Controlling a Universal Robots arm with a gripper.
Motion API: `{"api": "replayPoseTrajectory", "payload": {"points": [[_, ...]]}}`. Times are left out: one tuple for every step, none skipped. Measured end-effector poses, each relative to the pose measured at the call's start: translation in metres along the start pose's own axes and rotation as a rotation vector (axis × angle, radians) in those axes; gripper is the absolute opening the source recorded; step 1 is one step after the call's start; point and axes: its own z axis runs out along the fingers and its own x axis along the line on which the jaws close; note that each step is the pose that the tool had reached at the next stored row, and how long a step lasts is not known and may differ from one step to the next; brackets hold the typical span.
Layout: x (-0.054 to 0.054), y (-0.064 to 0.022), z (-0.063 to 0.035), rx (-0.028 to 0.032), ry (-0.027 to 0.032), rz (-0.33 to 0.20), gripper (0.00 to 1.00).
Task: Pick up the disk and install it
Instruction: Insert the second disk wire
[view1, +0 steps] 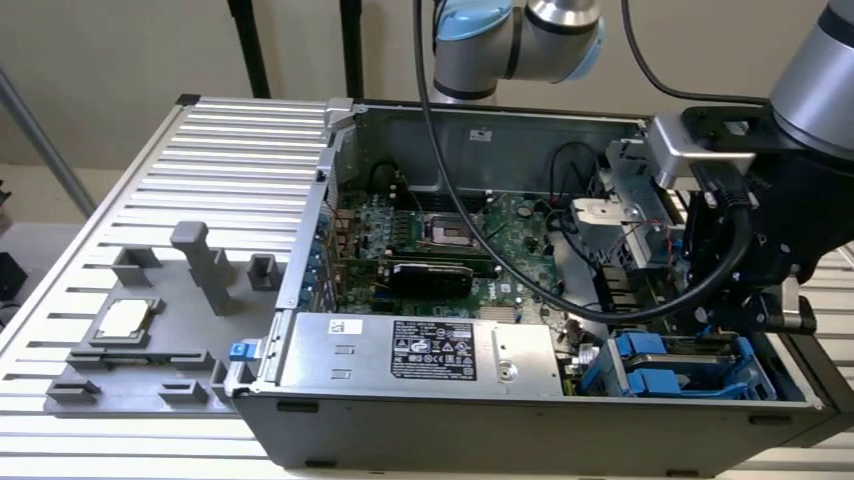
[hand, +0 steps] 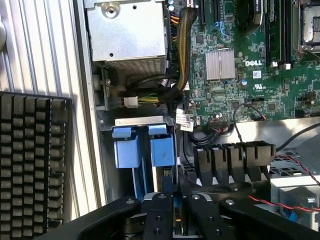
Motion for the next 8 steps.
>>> {"api": "replayPoseTrajectory", "payload": {"points": [[0.0001,0.0000,0.0012,0.0022,-0.0002,0.000,0.17],[0.0002,0.0000,0.0024,0.0046,-0.0005,0.000,0.17],[0.0002,-0.0001,0.0036,0.0068,-0.0007,0.000,0.17],[0.0002,-0.0002,0.0048,0.0090,-0.0010,-0.001,0.17],[0.0002,-0.0004,0.0059,0.0109,-0.0012,-0.001,0.17],[0.0002,-0.0008,0.0071,0.0128,-0.0014,-0.001,0.17],[0.0002,-0.0011,0.0083,0.0145,-0.0016,-0.001,0.17],[0.0001,-0.0015,0.0094,0.0162,-0.0018,-0.001,0.17]]}}
